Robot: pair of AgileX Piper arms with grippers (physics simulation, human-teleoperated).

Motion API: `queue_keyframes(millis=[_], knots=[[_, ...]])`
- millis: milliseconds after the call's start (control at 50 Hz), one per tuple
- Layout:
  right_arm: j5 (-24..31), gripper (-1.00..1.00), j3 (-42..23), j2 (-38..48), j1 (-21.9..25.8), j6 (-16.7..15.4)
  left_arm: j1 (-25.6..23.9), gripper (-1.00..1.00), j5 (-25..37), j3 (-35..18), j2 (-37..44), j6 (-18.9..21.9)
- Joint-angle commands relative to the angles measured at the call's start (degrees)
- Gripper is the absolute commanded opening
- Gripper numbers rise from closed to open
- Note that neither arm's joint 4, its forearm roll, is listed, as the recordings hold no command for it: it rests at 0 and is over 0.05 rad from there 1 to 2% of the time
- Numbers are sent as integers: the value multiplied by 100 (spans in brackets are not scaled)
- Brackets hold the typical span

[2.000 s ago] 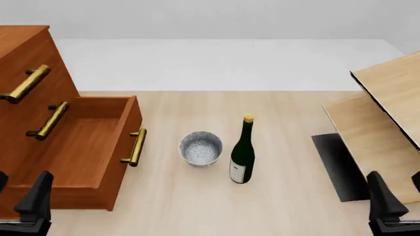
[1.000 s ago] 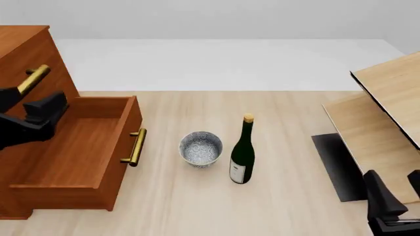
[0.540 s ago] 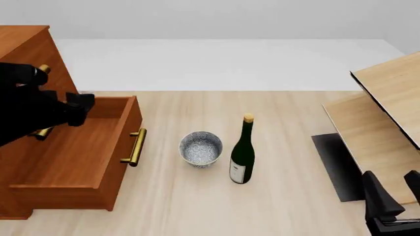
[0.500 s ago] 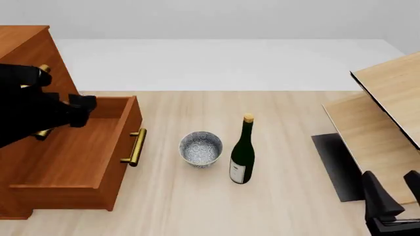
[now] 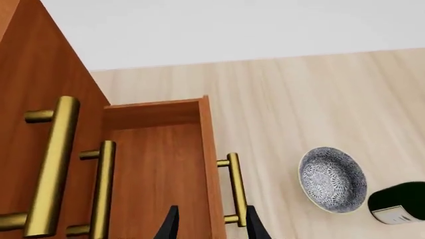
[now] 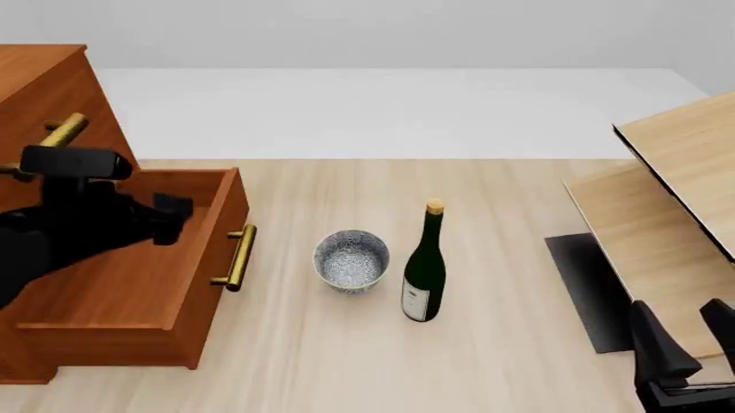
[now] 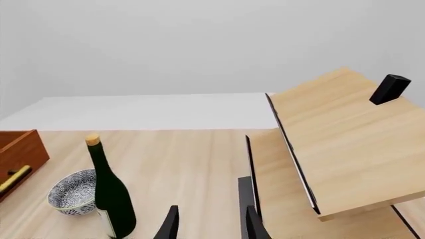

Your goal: Put the wine bottle in the bottom drawer of the cabinet.

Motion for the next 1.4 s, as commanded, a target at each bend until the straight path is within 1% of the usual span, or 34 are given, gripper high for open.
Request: queue_keyframes(millis=[20,320,560,760,1060,1220,1400], knots=[[-13,100,1,30,25,12,8,100,-423,281,263,-147],[-26,100,10,61,25,11,-54,100,-976,553,703,-227],[-5,100,13,52,24,21,-230,100,-1120,544,897,-327],[-10,100,8,54,28,20,-359,100,-1335,664,1048,-412],[-15,100,11,80,28,21,-436,100,-1846,804,1511,-487],[-7,100,10,76,49,36,-471,100,-2246,931,1941,-467],[-9,100,11,82,47,27,-489,100,-2424,955,2133,-491]])
